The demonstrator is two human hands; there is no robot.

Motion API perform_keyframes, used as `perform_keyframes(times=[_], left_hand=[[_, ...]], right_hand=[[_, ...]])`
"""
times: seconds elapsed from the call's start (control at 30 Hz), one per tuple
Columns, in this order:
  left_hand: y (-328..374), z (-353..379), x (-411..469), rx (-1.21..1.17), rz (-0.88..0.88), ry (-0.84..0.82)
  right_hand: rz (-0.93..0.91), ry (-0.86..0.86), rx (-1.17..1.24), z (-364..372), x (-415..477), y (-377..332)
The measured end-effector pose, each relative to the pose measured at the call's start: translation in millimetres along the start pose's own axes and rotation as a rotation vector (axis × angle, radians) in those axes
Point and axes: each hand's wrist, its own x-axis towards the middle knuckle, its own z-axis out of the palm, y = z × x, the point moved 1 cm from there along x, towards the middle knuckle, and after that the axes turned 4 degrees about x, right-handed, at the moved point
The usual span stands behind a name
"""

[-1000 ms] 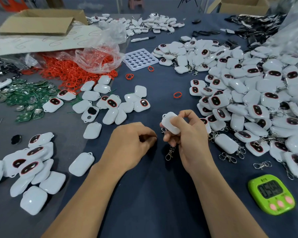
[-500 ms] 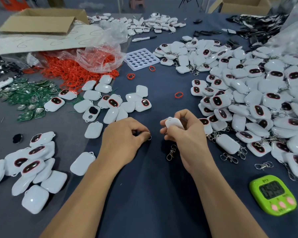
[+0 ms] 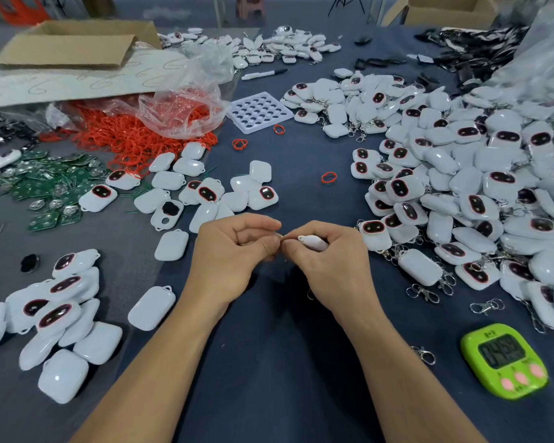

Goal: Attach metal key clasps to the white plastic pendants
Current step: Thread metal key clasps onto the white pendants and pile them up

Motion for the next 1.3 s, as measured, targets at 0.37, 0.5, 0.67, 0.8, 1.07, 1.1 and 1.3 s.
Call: perform_keyframes(times=[0.37,0.5,0.67,0.8,1.07,1.1,1.3], left_hand=[[1.5,5.0,-6.0,0.28,0.11,0.033],[1.0,4.7,-7.1,0.419,0.116,0.052],[1.4,4.0,-5.4,0.34,0.075,0.067],[1.3,4.6,-2.6,0.205,0.083,0.042],[1.3,2.5,-2.2,0.172,0.095,0.004],[1.2,3.0,-3.8,0.211,0.114,0.031],[4.8,4.6,-11.6,0.415,0.38,0.097]], right_hand=[[-0.031,-0.008,0.008,2.4,-1.3,1.0],[-0.061,0.014,-0.013,2.0,-1.5,1.8],[-0.122,0.07,-0.042,1.0,-2.1,0.0],[-0.16,0.111,-0.032,0.4,-3.4,-2.6],[-0.158,0.091,-0.001,-1.0,-5.9,-5.4],[-0.153,0.09,-0.01,-0.8,-6.0,-4.8],[-0.157,0.102,-0.071,-0.5,-5.3,-3.5]])
